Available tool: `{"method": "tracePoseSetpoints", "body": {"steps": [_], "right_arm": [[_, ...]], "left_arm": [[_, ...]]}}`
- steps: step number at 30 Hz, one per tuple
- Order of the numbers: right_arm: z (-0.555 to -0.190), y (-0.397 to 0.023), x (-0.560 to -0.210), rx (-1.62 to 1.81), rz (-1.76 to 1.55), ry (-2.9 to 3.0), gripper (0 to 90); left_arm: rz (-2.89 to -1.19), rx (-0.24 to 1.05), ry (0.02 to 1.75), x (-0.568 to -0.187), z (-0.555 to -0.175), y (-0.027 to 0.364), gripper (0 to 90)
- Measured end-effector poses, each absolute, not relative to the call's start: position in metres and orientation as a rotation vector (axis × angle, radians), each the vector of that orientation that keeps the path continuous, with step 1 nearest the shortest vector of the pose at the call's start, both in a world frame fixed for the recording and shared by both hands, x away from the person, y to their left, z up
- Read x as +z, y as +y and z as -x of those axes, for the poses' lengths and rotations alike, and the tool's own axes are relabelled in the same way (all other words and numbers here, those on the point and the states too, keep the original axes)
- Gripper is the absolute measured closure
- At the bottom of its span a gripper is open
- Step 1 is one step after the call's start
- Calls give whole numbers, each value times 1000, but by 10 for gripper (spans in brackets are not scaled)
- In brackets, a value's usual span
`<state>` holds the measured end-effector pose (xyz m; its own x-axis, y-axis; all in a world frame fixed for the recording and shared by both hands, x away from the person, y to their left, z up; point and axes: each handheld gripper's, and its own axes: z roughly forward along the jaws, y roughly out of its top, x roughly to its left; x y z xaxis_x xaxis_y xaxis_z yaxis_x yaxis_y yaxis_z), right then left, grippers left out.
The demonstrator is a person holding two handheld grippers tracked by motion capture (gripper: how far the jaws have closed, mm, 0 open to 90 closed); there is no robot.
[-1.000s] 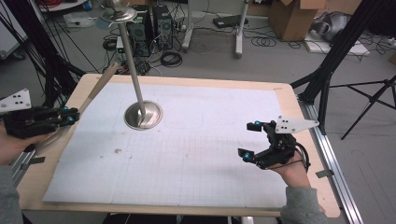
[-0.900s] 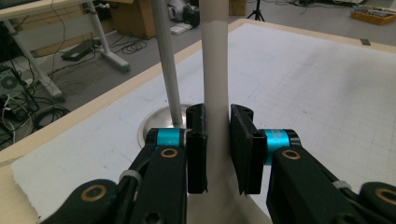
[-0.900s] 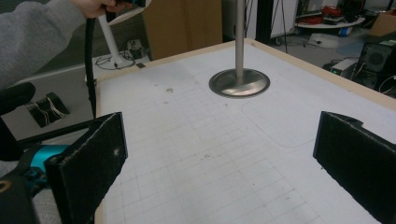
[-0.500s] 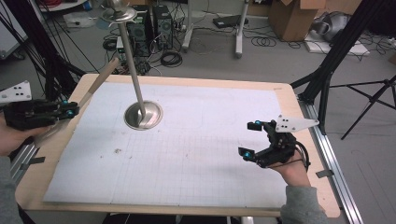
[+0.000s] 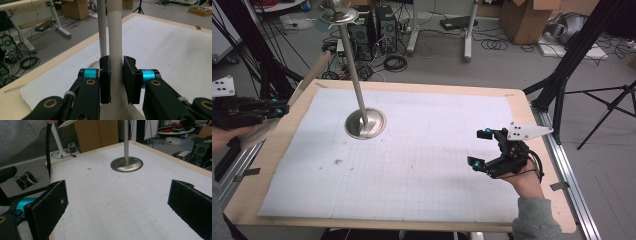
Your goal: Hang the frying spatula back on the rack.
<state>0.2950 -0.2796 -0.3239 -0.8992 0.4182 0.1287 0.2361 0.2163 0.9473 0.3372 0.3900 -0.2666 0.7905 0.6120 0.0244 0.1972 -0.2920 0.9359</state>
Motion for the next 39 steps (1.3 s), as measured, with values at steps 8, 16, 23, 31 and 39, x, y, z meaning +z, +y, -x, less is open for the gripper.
{"method": "tracePoseSetpoints", "body": {"steps": [8,16,23,31,39], "right_arm": [[-298,-284,-324,1771,-648,2317,18],[-298,-283,-324,1775,-644,2317,18],[-298,-287,-324,1780,-659,2304,18],[-297,-288,-324,1780,-666,2302,18],[-298,-289,-324,1776,-669,2301,18]], "left_arm": [[-1853,456,622,-261,-342,398,765],[-1851,446,590,-253,-345,401,765],[-1839,444,581,-245,-347,407,765],[-1846,446,579,-243,-350,409,765],[-1839,441,576,-235,-351,412,765]]}}
